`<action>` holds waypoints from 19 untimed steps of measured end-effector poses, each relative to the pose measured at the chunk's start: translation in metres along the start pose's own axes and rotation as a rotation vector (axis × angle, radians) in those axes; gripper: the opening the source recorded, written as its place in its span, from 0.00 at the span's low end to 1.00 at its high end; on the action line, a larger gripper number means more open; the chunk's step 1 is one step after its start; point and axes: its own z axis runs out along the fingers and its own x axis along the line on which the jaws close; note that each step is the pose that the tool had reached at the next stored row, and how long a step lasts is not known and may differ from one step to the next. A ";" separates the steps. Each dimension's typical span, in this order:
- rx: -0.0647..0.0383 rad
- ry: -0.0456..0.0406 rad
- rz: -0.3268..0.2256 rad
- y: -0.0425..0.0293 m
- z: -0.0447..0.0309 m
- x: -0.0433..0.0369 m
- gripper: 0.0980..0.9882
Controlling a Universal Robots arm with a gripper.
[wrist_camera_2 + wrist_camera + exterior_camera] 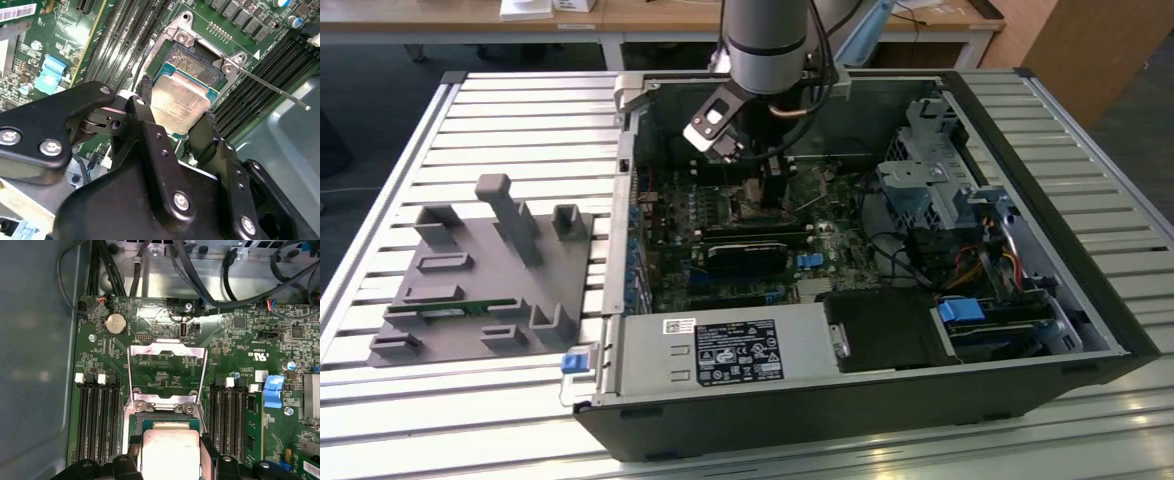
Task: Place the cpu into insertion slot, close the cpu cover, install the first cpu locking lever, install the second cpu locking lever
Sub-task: 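Place the cpu into insertion slot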
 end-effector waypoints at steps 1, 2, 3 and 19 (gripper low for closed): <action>0.000 0.0001 0.000 -0.0003 0.0012 0.0004 0.50; 0.000 0.0000 0.000 -0.0005 0.0020 0.0006 0.50; 0.000 0.0001 0.000 -0.0007 0.0026 0.0008 0.50; 0.002 0.0000 0.000 -0.0016 0.0110 0.0009 0.50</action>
